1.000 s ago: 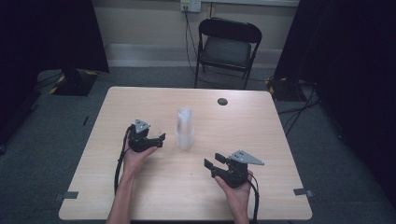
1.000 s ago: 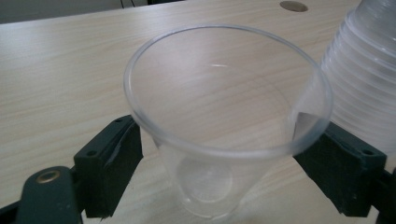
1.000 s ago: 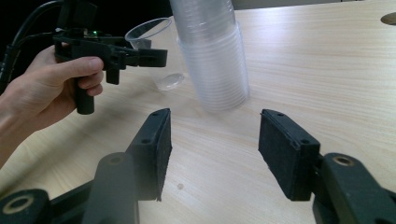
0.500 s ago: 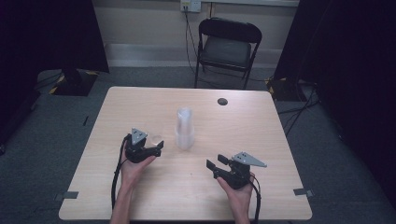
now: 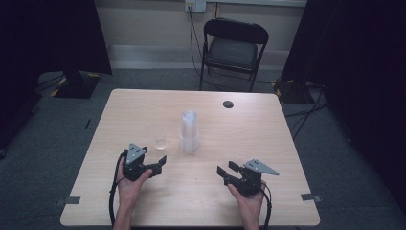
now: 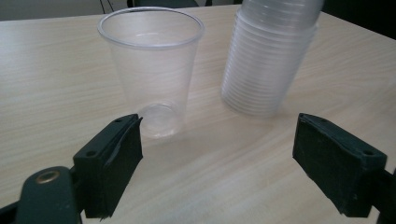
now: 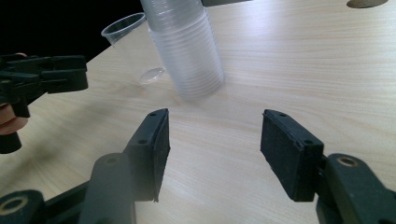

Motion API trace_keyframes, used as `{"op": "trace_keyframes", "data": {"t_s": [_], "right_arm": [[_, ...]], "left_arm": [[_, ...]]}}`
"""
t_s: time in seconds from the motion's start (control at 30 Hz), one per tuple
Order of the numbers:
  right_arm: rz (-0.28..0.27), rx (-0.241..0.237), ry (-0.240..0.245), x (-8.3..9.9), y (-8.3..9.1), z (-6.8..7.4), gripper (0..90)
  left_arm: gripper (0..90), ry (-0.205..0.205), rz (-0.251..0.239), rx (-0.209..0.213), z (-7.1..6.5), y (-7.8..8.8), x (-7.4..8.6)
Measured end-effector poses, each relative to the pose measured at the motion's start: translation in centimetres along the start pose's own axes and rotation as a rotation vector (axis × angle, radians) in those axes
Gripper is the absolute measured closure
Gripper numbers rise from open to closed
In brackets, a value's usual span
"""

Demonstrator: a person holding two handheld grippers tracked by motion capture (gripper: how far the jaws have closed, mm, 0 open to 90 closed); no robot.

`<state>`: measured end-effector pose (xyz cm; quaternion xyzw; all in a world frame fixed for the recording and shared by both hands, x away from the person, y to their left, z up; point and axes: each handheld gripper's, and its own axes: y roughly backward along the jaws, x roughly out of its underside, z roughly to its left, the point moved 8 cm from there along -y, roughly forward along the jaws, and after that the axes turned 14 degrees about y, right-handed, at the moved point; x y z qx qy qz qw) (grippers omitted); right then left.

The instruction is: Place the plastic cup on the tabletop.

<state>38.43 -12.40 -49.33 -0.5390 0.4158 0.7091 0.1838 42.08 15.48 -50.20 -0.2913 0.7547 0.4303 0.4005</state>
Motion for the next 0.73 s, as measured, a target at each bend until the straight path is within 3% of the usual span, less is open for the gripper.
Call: {"op": "trace_keyframes", "data": {"t_s": [0.07, 0.27, 0.4, 0.47, 0.57, 0.6, 0.73], "right_arm": [[0.000, 0.002, 0.003, 0.1, 0.1, 0.0, 42.5], [0.016, 0.025, 0.012, 0.5, 0.3, -0.5, 42.1], [0.017, 0.039, 0.020, 0.7, 0.6, -0.9, 40.9], [0.020, 0.046, 0.020, 0.8, 0.6, -1.1, 39.8], [0.021, 0.048, 0.023, 1.0, 0.6, -1.1, 36.1], [0.022, 0.053, 0.027, 1.0, 0.5, -1.1, 34.6], [0.048, 0.086, 0.050, 1.3, 0.3, -1.4, 27.3]], "left_arm": [[15.7, -0.002, -0.012, 0.010, -0.3, 0.4, 0.2], [16.6, -0.019, -0.036, -0.013, -0.6, 2.5, 0.9], [16.8, -0.006, -0.056, 0.003, -0.9, 3.9, 2.1], [18.8, 0.015, -0.099, -0.029, -0.7, 4.8, 2.6], [18.9, 0.010, -0.082, -0.015, -0.5, 5.1, 3.2], [18.9, 0.030, -0.089, -0.016, -0.3, 5.1, 3.3], [18.7, 0.051, -0.073, -0.009, 0.2, 5.0, 3.6]]}}
